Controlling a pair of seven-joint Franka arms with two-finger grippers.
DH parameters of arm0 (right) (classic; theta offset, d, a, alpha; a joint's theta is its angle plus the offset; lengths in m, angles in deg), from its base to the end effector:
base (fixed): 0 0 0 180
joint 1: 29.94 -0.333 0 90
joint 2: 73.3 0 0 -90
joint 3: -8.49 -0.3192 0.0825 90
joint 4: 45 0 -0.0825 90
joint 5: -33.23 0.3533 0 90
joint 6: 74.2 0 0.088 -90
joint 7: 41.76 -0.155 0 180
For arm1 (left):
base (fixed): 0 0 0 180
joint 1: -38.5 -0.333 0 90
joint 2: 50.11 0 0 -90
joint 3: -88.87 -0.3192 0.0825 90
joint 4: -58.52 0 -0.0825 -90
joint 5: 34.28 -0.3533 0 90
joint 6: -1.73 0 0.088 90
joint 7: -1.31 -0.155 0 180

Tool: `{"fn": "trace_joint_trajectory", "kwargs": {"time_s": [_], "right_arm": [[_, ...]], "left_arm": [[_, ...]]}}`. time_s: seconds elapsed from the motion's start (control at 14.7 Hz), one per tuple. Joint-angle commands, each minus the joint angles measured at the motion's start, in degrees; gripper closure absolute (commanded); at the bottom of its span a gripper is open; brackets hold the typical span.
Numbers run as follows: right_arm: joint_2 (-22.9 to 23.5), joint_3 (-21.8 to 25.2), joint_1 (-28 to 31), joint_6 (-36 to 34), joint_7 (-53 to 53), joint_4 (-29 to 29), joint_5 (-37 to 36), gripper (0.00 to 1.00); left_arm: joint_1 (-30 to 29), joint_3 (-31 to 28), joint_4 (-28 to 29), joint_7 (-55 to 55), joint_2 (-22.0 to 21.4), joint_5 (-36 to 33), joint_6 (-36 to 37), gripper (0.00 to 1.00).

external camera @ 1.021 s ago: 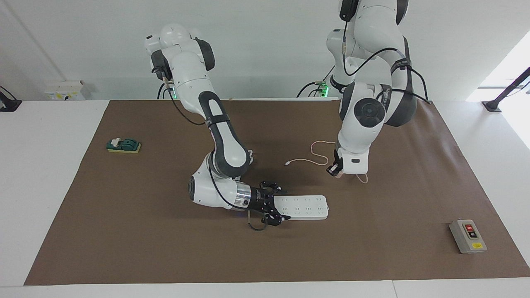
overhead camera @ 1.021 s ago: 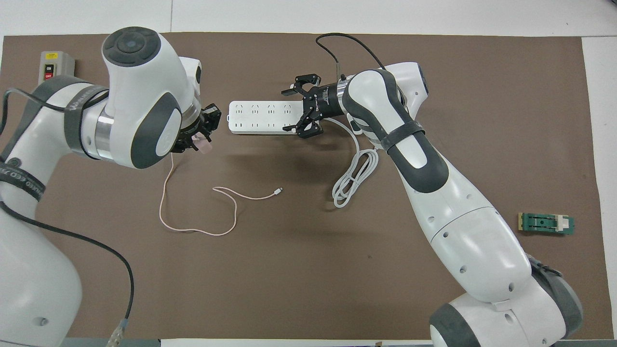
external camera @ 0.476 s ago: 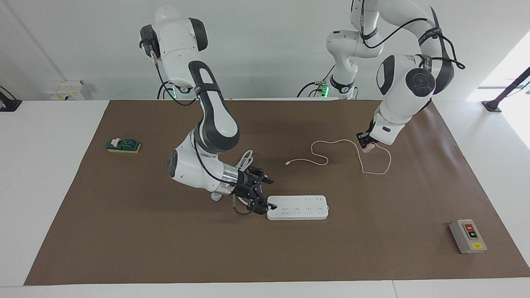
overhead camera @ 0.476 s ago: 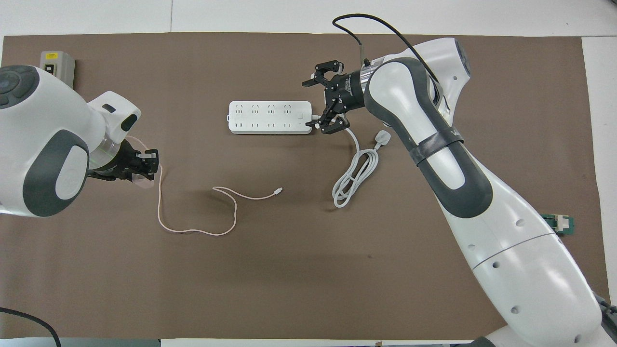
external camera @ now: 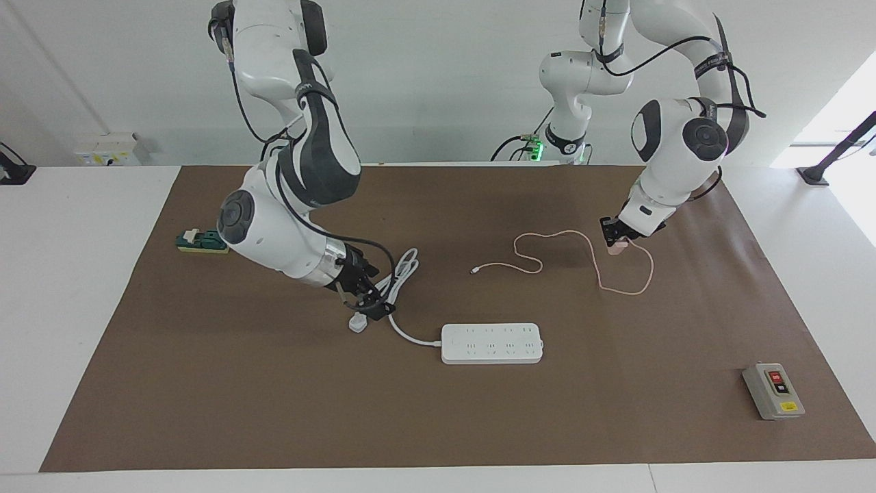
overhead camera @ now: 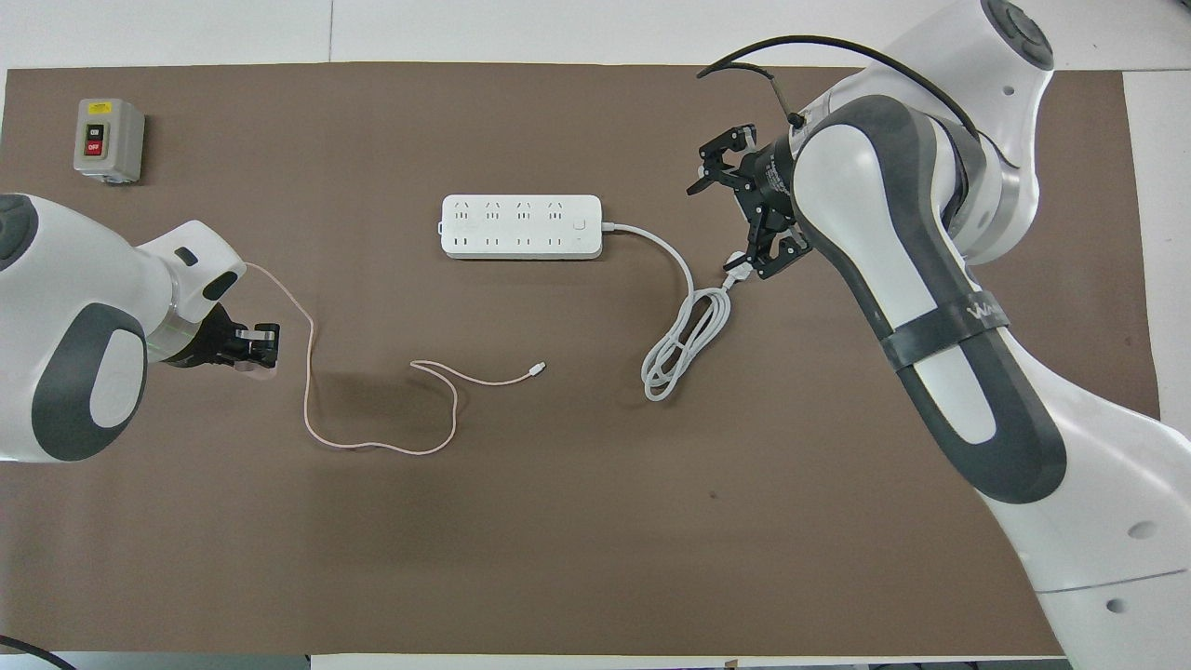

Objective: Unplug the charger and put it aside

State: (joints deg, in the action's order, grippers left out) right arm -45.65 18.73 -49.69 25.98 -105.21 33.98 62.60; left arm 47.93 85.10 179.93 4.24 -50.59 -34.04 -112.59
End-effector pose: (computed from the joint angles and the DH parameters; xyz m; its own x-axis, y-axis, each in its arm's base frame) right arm 0.6330 0.1940 0.4069 0.4715 -0.7813 -0.4091 -0.8699 -0.4882 -0.0702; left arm 0.4924 -0.0492 0.3779 0.9923 -0.0453 -0.1152 -0.0458 -0.9989 -0.0017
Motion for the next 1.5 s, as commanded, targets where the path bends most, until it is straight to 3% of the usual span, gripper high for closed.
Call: {"fn": "trace_joint_trajectory", "kwargs": {"time_s": [0.0,0.07,0.14,0.27,0.54,0.82,1.16,1.43], "right_arm": [[-5.23,0.22,2.96,-4.89,12.25,2.93,-7.11,0.0],[-6.55,0.22,4.54,-6.65,17.69,2.93,-10.0,0.0],[-7.61,0.22,5.6,-8.06,23.14,2.84,-13.08,0.0],[-9.71,0.22,7.71,-10.17,35.0,2.93,-19.32,0.0],[-12.97,0.22,11.4,-11.32,53.74,2.84,-26.98,0.0],[-17.54,0.22,14.22,-12.37,67.29,2.84,-31.2,0.0],[-26.14,-0.04,17.03,-17.12,71.27,6.34,-31.74,0.0],[-31.78,-1.01,18.79,-16.51,71.1,13.73,-31.74,0.0]], "left_arm": [[-3.53,0.52,5.06,-4.15,-3.73,-0.86,-3.45,0.77],[-4.5,0.52,5.15,-4.16,-3.73,-0.86,-3.71,0.42],[-5.2,0.52,5.15,-4.16,-3.73,-0.77,-3.45,0.19],[-8.0,0.52,5.06,-5.64,-3.65,-0.86,-3.1,0.0],[-11.01,0.43,2.09,-8.81,-2.77,-0.86,-2.58,0.0],[-12.59,0.34,-5.72,-8.12,-2.77,-0.77,3.73,0.0],[-12.68,0.25,-18.38,-6.63,-3.12,-0.86,18.58,0.0],[-11.63,0.95,-23.57,-3.28,-2.77,-0.77,21.23,0.0]]}}
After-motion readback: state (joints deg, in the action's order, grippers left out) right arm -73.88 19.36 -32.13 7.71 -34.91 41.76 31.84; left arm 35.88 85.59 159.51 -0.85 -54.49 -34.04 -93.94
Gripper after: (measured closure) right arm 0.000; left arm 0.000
